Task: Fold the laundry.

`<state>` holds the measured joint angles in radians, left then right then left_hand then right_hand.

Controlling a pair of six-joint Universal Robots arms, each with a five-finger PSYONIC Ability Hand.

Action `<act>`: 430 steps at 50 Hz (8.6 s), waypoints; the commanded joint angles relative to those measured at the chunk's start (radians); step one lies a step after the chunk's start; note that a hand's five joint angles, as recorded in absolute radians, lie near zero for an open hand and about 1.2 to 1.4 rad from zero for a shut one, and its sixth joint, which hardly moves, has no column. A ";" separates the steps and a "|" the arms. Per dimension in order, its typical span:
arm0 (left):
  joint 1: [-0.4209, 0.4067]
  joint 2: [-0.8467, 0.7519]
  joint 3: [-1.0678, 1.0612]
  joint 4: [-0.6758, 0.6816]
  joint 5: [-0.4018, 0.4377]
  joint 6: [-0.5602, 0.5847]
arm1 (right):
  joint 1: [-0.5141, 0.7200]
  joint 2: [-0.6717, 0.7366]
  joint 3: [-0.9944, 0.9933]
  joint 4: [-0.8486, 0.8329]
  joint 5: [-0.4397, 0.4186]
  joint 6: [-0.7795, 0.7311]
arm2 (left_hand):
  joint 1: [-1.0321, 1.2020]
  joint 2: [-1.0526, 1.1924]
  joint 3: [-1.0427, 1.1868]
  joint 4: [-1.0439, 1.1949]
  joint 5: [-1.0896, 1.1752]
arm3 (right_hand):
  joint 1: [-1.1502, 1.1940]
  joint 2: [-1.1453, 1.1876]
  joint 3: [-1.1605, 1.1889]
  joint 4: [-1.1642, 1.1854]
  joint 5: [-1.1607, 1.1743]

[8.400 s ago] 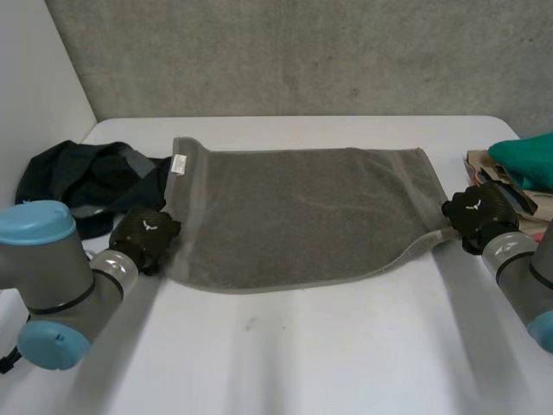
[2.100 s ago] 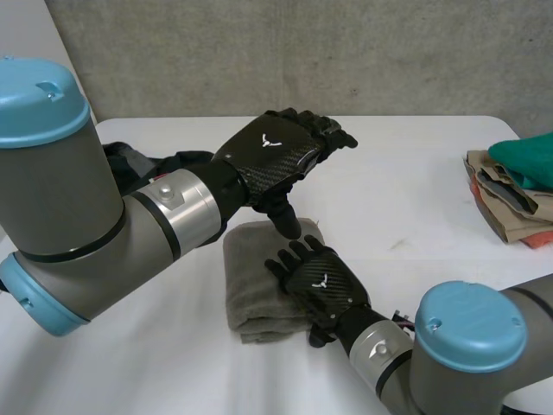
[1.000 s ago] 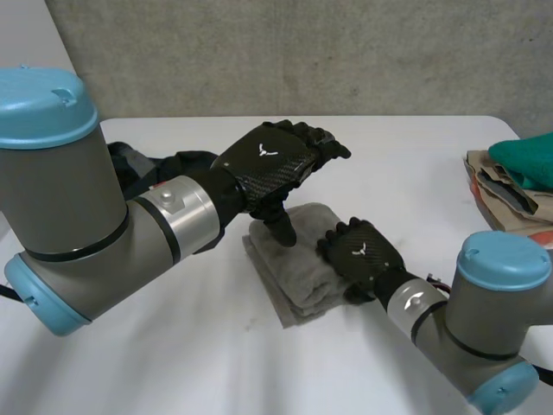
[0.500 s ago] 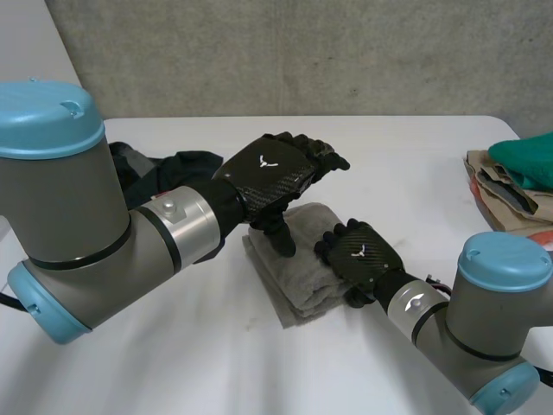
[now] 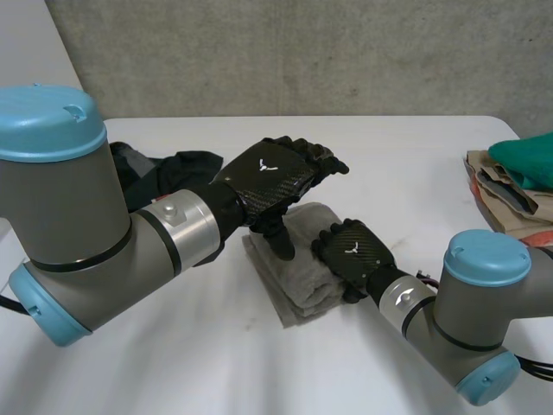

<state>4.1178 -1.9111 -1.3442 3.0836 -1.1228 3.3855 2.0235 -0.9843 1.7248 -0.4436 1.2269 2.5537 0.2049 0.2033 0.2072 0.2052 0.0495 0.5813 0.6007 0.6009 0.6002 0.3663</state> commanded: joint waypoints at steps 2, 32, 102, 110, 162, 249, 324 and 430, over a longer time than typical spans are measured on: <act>-0.001 0.001 0.000 0.001 0.000 0.000 | 0.003 0.004 -0.021 -0.003 0.000 0.002 | 0.026 0.028 0.024 0.026 0.007 | 0.393 0.374 0.373 0.374 0.434; 0.003 0.018 0.005 0.009 -0.002 -0.003 | -0.150 -0.022 -0.172 0.005 -0.001 0.017 | 0.009 0.010 0.006 0.008 -0.011 | 0.815 0.796 0.795 0.796 0.855; -0.054 0.122 0.011 0.064 -0.008 -0.014 | -1.247 -0.143 -0.580 0.244 -0.111 -0.039 | 0.015 0.016 0.012 0.014 -0.005 | -0.407 -0.426 -0.426 -0.426 -0.366; -0.005 0.178 0.062 0.118 -0.113 -0.012 | -0.936 -0.272 -0.503 -0.018 -0.039 -0.033 | 0.009 0.010 0.006 0.008 -0.010 | -0.407 -0.426 -0.426 -0.426 -0.366; 0.193 -0.080 -0.023 0.423 -0.094 0.022 | -0.359 -0.410 0.176 0.151 -0.063 -0.128 | 1.191 1.193 1.189 1.191 1.172 | -0.407 -0.426 -0.426 -0.426 -0.366; 0.454 -0.165 -0.050 0.156 -0.133 0.327 | 0.201 0.235 -0.967 0.517 0.221 0.554 | 1.191 1.193 1.189 1.191 1.172 | 0.815 0.796 0.795 0.796 0.855; 0.038 -0.210 -0.161 0.520 -0.416 0.242 | -0.012 0.122 -0.539 0.276 0.267 0.000 | 1.191 1.193 1.189 1.191 1.172 | 0.652 0.633 0.633 0.633 0.693; 0.115 -0.158 -0.001 0.780 -0.476 0.316 | -0.009 0.042 -0.590 -0.012 0.355 -0.139 | 1.191 1.193 1.189 1.191 1.172 | 0.815 0.796 0.795 0.796 0.855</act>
<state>4.2397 -2.0581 -1.1755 3.8777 -1.6054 3.7238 2.0112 -1.0260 1.0352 -0.5340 1.5917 2.4146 1.1294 1.1972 1.1944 1.2018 0.9884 1.1006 1.1767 1.1905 1.1988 1.0084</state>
